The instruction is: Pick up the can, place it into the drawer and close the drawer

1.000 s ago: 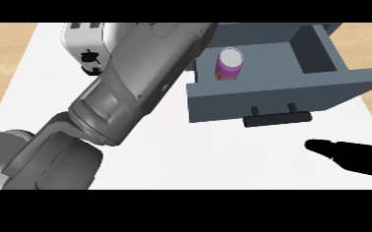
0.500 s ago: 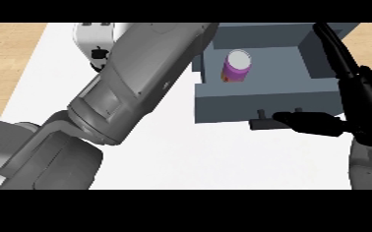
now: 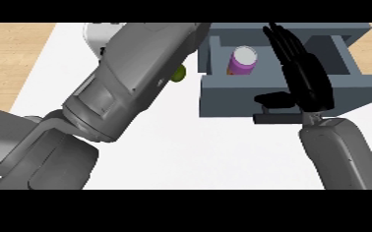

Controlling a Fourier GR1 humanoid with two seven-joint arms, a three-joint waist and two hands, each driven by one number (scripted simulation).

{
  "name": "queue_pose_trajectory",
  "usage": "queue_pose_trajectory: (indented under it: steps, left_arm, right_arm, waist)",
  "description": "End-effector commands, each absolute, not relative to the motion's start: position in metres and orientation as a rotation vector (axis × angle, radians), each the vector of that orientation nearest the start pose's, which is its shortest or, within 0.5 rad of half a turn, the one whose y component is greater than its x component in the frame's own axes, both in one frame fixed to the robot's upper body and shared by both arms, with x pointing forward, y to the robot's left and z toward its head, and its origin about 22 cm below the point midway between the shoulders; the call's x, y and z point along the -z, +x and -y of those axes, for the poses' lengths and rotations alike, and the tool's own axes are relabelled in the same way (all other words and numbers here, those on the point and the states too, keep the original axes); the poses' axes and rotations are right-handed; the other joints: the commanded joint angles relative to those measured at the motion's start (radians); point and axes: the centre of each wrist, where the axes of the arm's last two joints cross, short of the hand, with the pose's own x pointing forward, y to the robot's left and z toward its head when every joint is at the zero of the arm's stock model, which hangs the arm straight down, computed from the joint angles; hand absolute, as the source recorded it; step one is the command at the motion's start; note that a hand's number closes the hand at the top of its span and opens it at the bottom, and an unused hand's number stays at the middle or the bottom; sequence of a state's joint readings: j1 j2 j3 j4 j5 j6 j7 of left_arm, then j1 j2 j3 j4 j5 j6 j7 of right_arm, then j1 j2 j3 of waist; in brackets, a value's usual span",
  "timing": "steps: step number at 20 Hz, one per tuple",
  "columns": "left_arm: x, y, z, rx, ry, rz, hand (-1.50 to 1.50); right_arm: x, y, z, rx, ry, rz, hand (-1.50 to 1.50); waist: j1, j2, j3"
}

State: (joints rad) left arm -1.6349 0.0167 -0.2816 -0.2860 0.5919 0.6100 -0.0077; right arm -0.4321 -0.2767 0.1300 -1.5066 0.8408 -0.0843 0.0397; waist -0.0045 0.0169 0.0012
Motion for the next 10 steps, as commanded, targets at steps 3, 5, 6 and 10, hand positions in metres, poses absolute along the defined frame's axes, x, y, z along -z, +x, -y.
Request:
queue_pose_trajectory:
  steps: [3,5,6,10]
  left_arm:
    - [-0.272,0.446,-0.005,0.003,0.051,1.726,-1.50]
    - [-0.275,0.445,-0.005,-0.021,0.051,1.724,-1.50]
    - [-0.256,0.451,-0.022,-0.028,0.080,1.719,-1.50]
    - [-0.274,0.452,-0.030,-0.006,0.089,1.720,-1.50]
  right_arm:
    - [-0.067,0.359,0.202,-0.989,-1.003,1.780,-1.50]
    - [-0.061,0.371,0.203,-1.005,-1.015,1.754,-1.50]
    - [-0.074,0.377,0.198,-0.962,-1.040,1.775,-1.50]
    - [-0.052,0.396,0.186,-0.925,-1.125,1.755,-1.50]
  waist:
    - [0.024,-0.007,0.000]
    - [0.027,-0.008,0.000]
    - [0.026,-0.011,-0.001]
    - [0.049,-0.009,0.000]
